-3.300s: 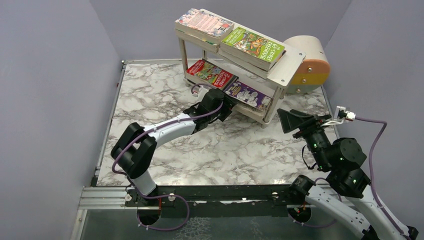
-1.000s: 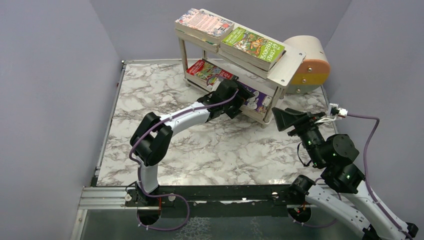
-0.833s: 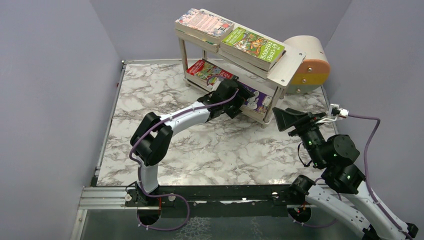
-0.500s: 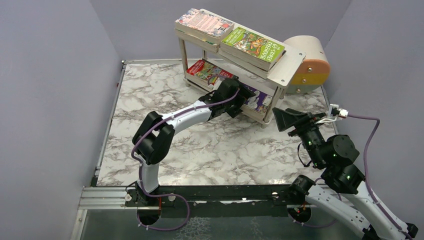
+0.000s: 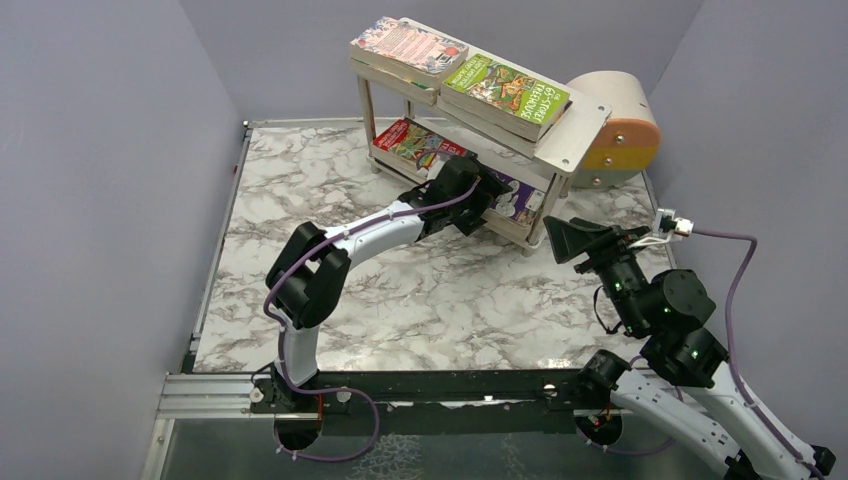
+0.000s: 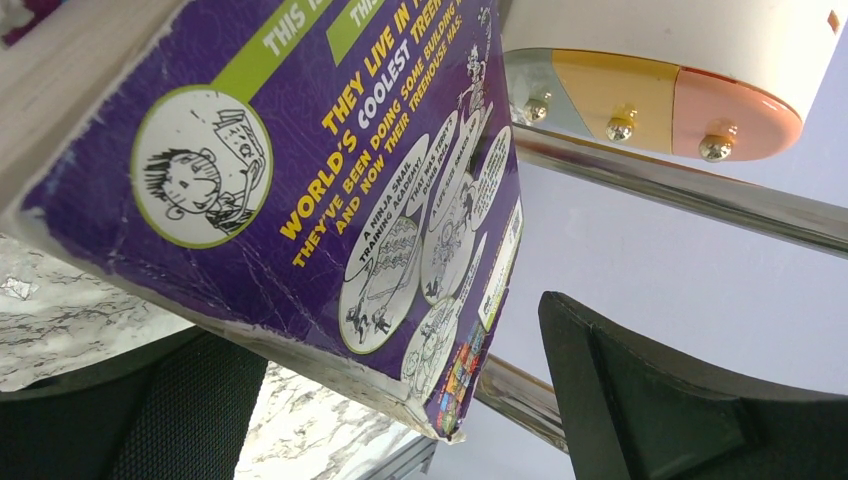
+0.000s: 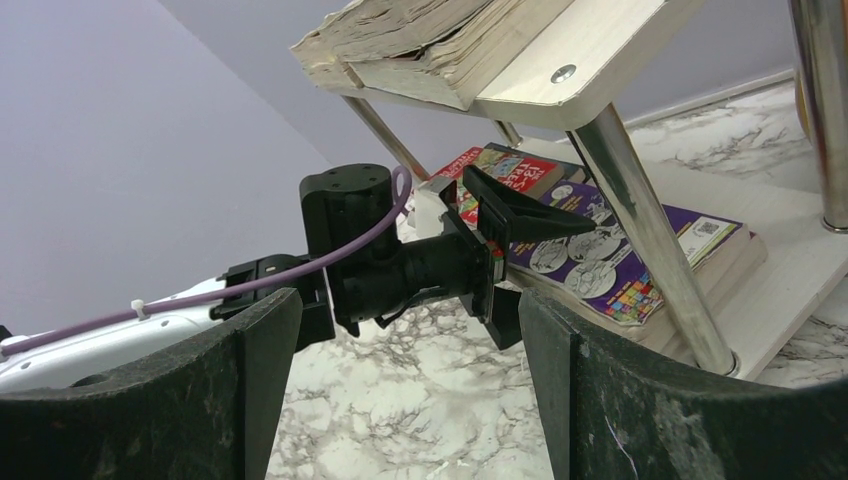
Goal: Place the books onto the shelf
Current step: Adjust the book on the shelf, then reset both arms
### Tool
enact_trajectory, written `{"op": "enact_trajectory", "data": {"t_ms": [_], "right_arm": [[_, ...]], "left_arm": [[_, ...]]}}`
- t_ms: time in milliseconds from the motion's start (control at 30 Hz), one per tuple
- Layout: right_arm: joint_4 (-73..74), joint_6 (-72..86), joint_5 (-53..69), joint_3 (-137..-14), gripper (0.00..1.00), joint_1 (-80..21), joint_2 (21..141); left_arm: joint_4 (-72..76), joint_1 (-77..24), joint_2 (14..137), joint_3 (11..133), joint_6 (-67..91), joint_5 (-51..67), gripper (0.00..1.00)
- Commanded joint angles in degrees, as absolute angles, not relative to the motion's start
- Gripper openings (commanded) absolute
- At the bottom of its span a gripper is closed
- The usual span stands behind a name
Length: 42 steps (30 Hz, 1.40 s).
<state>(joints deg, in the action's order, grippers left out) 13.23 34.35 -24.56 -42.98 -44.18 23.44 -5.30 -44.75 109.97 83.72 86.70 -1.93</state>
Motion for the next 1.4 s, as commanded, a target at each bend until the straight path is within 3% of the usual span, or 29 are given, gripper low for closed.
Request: {"op": "enact_trajectory", "data": {"t_ms": [0,367,600,833,967,1167,1233,1367], "right_arm": [[12.61,35.0,-25.33,-42.71,0.79,-44.22,23.02],[13.87,34.32,-25.67,-43.48,0.79,-44.24,25.67],[14.89,31.25,-32.59,-43.56,0.83,-44.29,26.01],[17.15,29.36,-30.44,-44.57,0.84,-44.16,31.4],[20.01,33.02,-28.88,-45.23,0.84,-44.18,34.22],[22.12,36.56,-37.39,-43.9,0.87,-44.26,30.41],[20.73,35.75,-38.8,-42.33,0.94,-44.26,28.06],[19.15,34.93,-39.48,-40.8,0.95,-44.26,27.23]], "left_arm": [[-4.76,-45.53,108.59,83.89,87.83,-1.86,0.99],[-11.0,-41.71,87.0,66.73,81.86,-10.23,0.99],[-12.09,-30.21,71.02,59.59,63.78,-16.74,0.99],[-11.9,-22.41,66.85,58.95,51.54,-17.9,0.99],[-7.26,-19.37,65.53,56.33,48.2,-12.17,0.99],[-2.2,-13.55,64.87,55.07,43.72,-1.9,0.99],[-0.01,-13.45,64.24,54.47,43.82,-3.31,0.99],[-0.5,-13.45,64.55,56.78,42.29,-5.97,0.99]]}}
